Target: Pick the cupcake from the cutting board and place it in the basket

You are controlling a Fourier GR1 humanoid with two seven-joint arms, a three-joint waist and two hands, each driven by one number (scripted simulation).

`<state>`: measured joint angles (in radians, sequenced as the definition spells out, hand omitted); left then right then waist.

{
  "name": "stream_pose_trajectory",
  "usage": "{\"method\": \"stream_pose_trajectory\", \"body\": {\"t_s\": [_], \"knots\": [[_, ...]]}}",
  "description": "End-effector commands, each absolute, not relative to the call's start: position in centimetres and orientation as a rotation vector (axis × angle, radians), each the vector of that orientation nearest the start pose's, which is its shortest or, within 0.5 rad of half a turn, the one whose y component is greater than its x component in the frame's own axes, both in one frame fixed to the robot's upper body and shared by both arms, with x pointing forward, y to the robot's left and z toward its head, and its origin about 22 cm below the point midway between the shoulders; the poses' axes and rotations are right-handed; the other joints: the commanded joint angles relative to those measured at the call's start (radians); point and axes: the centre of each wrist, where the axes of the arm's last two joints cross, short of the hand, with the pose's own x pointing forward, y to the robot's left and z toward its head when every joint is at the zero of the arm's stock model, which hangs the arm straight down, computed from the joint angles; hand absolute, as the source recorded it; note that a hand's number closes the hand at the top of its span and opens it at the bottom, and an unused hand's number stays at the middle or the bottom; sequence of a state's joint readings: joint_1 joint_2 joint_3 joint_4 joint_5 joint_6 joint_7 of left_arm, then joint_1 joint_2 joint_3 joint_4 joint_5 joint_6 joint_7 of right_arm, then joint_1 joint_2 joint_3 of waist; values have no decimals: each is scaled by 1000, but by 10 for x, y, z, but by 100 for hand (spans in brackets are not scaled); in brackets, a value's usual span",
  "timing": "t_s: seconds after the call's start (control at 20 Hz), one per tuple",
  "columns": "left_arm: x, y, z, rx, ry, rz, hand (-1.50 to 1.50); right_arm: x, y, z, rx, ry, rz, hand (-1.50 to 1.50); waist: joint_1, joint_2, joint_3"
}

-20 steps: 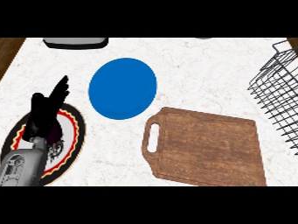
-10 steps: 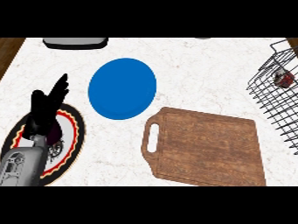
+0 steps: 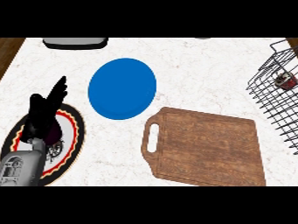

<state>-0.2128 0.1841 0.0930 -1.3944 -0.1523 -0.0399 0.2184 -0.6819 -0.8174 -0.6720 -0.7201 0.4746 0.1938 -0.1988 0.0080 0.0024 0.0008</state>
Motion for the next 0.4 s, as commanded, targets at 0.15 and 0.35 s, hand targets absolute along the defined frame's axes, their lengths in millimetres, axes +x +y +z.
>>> {"method": "stream_pose_trajectory", "body": {"t_s": [0.15,0.35], "knots": [[298,284,37,284,-1355,-219,0,243,-599,214,-923,-1483,17,-150,-10,0,1],[301,280,38,267,-1359,-228,0,216,-622,200,-932,-1480,-55,-150,13,9,3]]}}
